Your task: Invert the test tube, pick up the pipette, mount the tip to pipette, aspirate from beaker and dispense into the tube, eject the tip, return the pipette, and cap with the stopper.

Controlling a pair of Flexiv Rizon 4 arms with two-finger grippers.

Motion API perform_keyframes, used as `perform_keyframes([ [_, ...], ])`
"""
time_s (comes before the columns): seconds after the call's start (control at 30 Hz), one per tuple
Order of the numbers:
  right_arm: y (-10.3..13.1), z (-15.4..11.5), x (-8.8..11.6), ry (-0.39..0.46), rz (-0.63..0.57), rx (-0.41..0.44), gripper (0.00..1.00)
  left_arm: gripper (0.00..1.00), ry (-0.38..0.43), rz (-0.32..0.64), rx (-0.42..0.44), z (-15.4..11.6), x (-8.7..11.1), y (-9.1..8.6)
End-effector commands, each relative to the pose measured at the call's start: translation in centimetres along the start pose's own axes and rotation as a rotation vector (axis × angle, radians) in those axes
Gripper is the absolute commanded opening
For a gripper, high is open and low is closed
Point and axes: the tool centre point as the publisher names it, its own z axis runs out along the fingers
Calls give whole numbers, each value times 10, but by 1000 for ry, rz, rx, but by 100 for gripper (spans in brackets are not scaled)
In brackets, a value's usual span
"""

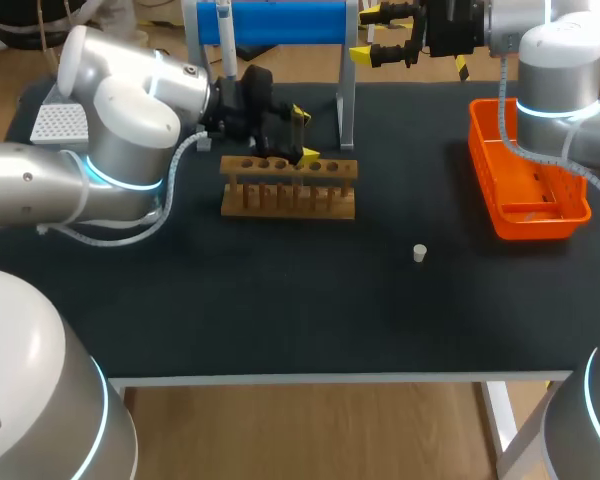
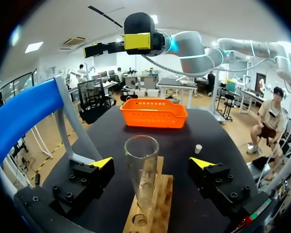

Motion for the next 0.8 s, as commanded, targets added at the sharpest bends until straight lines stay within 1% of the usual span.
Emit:
perform_keyframes([
  [0.03, 1, -1, -1, 4, 1, 3, 100, 100, 8, 0, 4, 6, -5, 2],
  [0.33, 1, -1, -1, 4, 1, 3, 100, 100, 34, -3, -13, 14, -5, 3],
  [0.63, 1, -1, -1, 4, 1, 3, 100, 100, 35, 4, -64, 8, -8, 0],
  [0.8, 1, -1, -1, 4, 1, 3, 100, 100, 34, 6, -72, 4, -7, -2],
])
